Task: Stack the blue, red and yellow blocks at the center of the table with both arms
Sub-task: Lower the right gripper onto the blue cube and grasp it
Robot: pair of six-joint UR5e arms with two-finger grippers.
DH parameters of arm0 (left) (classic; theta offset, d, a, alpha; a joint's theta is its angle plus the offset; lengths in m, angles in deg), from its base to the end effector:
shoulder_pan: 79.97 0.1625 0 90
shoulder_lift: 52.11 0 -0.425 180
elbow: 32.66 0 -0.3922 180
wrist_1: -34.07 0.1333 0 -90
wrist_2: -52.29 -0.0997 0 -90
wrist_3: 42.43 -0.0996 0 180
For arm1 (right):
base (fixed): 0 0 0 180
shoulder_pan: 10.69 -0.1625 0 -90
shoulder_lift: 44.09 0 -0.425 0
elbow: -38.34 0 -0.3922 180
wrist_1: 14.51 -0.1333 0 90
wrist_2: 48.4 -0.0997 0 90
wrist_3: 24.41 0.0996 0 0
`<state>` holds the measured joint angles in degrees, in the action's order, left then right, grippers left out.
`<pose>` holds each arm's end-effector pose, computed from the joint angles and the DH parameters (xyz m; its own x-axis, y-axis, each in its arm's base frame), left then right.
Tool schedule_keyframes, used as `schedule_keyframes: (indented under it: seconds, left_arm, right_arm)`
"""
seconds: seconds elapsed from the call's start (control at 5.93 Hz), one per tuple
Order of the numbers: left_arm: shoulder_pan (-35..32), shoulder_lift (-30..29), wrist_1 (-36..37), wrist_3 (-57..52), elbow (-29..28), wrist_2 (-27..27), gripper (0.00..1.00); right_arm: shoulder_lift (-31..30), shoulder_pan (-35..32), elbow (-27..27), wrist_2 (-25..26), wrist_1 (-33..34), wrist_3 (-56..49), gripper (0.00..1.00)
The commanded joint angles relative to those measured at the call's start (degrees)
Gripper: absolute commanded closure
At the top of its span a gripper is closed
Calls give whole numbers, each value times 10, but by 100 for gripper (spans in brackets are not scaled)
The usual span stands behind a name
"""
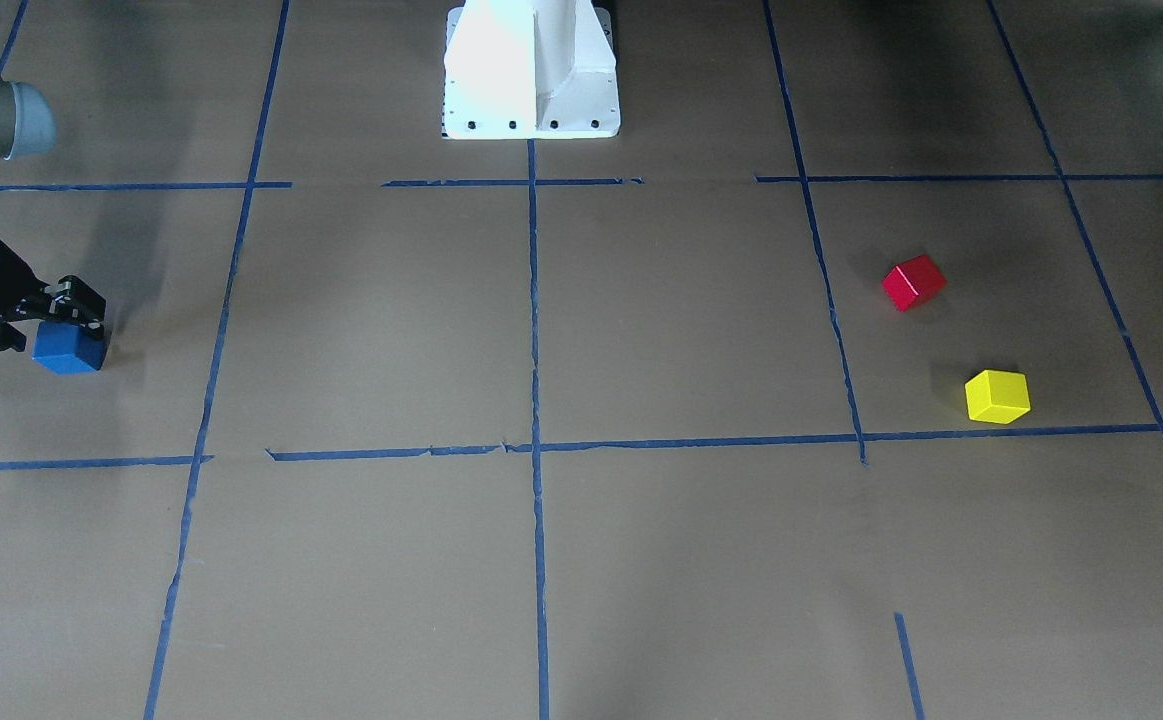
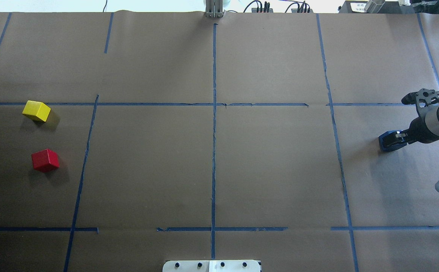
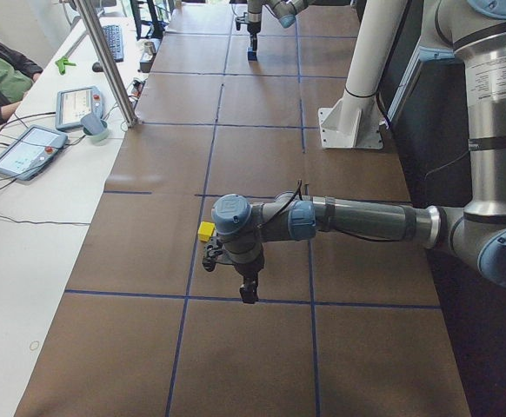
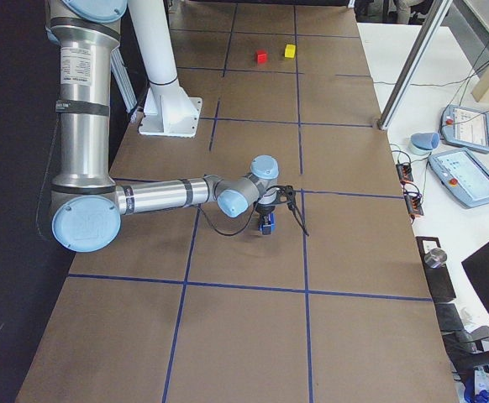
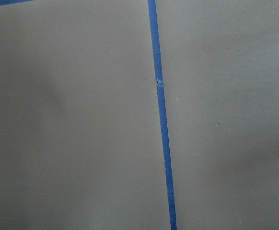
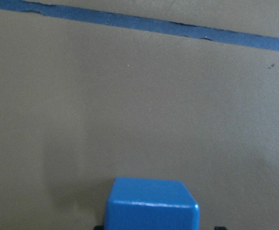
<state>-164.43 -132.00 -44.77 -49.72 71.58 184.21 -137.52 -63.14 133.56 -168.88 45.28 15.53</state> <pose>-0.0272 -0.4110 0.6384 0.7303 0.1159 -0.6732 -0.1900 0.9811 -0.0373 -0.2370 -0.4442 0.5944 0.7301 -0.1345 0.6700 0.0628 0.9895 0.1301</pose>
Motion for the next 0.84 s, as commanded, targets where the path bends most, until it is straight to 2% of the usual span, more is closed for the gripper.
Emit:
schedule_keyframes:
  seconds: [0.0, 0.34, 0.51, 0.67]
  left_arm:
    - [0, 0, 0, 0, 0, 0, 0]
    - [2, 0, -1, 0, 1, 0, 0]
    - [0, 0, -1, 0, 2, 1, 0]
    - [0, 0, -1, 0, 2, 1, 0]
  right_arm:
    - [0, 1, 0, 2, 0, 0, 91]
    - [25, 1, 36, -3, 6, 7, 93]
    - [66, 5, 42, -4, 17, 23, 92]
    - [143, 37, 40, -1, 69, 54, 90]
